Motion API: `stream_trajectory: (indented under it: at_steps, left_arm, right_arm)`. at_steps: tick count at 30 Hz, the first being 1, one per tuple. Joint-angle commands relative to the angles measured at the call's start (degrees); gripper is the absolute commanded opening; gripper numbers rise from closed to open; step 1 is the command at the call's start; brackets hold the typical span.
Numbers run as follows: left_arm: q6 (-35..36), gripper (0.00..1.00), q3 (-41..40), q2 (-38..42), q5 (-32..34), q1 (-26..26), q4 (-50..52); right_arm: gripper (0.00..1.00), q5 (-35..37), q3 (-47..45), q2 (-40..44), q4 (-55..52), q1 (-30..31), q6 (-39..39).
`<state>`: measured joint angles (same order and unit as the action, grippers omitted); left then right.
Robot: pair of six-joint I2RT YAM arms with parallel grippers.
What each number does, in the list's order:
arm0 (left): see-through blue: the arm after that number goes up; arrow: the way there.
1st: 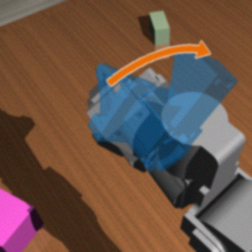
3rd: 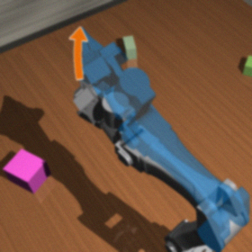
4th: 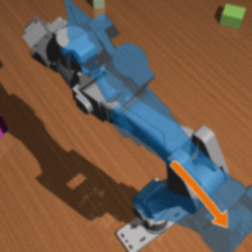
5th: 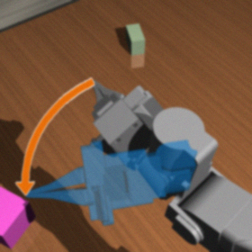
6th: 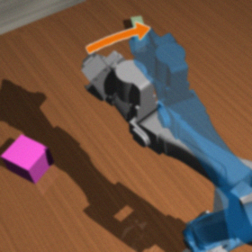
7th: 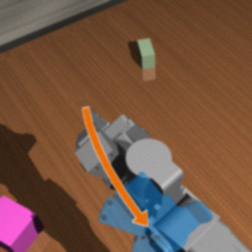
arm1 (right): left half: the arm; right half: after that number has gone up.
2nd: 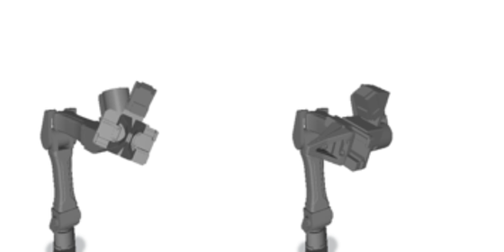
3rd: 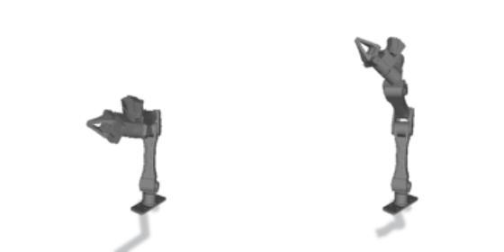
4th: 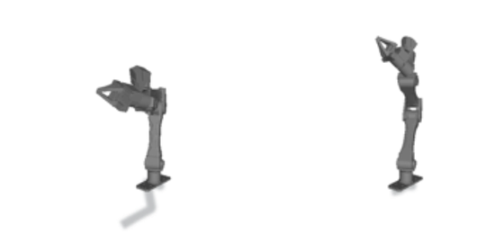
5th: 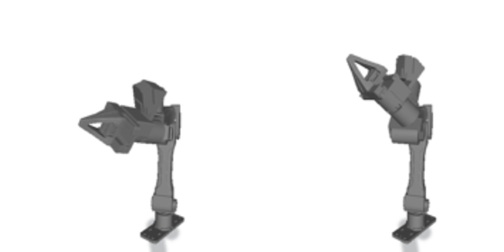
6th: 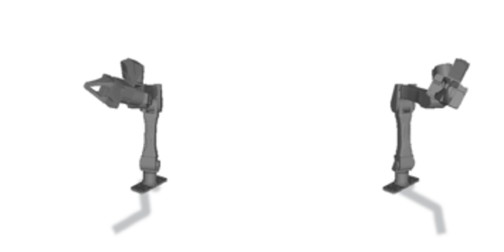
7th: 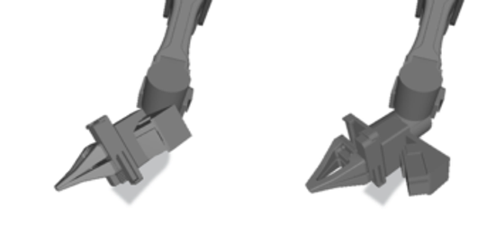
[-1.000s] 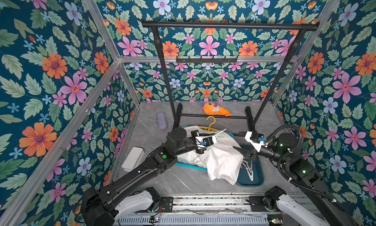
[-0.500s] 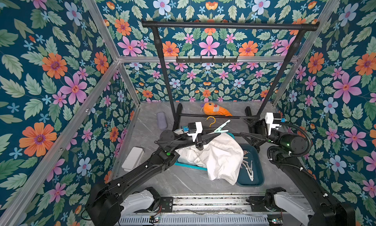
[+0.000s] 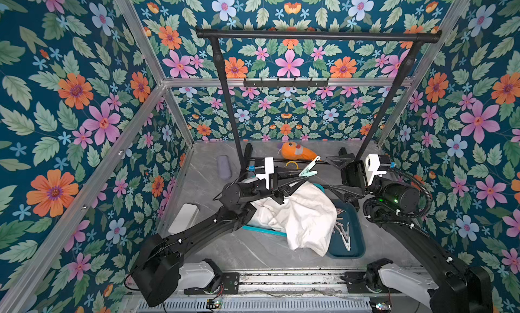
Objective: Use clothespins to secure the t-shirt on both sides of the hanger
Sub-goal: Open the clothespin.
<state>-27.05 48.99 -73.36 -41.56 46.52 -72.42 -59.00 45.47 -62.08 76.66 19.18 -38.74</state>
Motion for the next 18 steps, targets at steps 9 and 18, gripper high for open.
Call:
stream_trajectory:
  at_steps: [9,18]
  left_arm:
    - [-1.97,0.00,0.93,-1.65,0.29,0.67,-4.13]
    - [-1.84,0.00,0.84,-2.31,-0.03,0.78,-4.83]
  right_arm:
    - [0.84,3.77,4.63,-2.81,-4.77,5.36,2.12]
    - [0.78,3.03,7.31,-4.98,-3.19,7.68,-2.23]
